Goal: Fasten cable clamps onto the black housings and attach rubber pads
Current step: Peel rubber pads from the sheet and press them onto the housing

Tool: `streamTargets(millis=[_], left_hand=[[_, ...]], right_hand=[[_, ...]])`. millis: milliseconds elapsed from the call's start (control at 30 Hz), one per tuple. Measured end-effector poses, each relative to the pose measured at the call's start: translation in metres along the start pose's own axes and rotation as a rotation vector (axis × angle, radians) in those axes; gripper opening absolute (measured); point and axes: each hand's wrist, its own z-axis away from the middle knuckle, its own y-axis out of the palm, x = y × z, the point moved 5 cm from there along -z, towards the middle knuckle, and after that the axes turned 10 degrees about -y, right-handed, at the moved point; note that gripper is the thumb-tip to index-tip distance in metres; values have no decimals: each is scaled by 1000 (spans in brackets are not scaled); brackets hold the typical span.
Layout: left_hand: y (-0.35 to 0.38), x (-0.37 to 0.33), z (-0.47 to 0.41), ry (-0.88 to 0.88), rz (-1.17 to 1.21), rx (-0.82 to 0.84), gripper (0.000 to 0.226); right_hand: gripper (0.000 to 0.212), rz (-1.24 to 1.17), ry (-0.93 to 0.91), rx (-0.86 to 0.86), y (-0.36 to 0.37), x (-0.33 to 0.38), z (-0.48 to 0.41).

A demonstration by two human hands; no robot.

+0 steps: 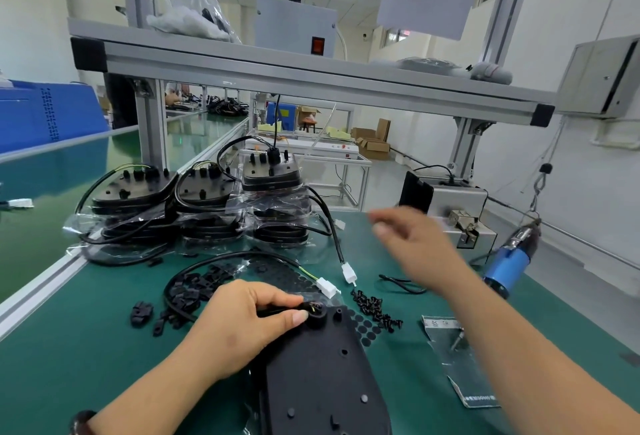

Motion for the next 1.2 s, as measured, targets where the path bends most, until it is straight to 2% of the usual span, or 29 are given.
streamTargets(millis=[67,100,200,267,367,600,700,767,833,900,1000,1100,1167,1200], left_hand=[[0,-1,0,-3,18,1,13],[-1,-2,1,-2,17,1,13],[-2,-4,2,-6,-24,-5,16],[-3,-4,3,-22,-19,-5,17],[-4,-6,5,-27,-14,7,17],[-14,-6,12,-58,-17,39,13],[-19,-5,8,-139,9,149,12],[-28,-1,-5,-194,71,109,7],[-35,13,-27,-364,259,12,14],[-30,27,-47,-629,463,-41,19],[-15,24,-66,-816,630,33,16],[-5,20,-80,-877,714,43,26],[3,18,-78,-898,664,84,9],[6,20,-78,-892,590,93,8]], right_hand=[[25,-153,53,316,49,13,-3],[25,-175,69,414,70,17,-4],[31,-176,84,585,111,23,-10],[47,-122,115,666,126,23,-13],[72,109,84,758,136,19,-13],[85,307,84,745,130,21,-9],[91,303,102,692,125,22,-8],[92,246,128,647,122,21,-9],[95,166,170,606,120,17,-10],[96,82,206,570,120,11,-10],[93,-54,259,499,121,0,-11],[85,-160,309,434,121,-7,-9],[64,-144,263,378,121,-7,-11],[47,-103,227,341,121,-6,-12]])
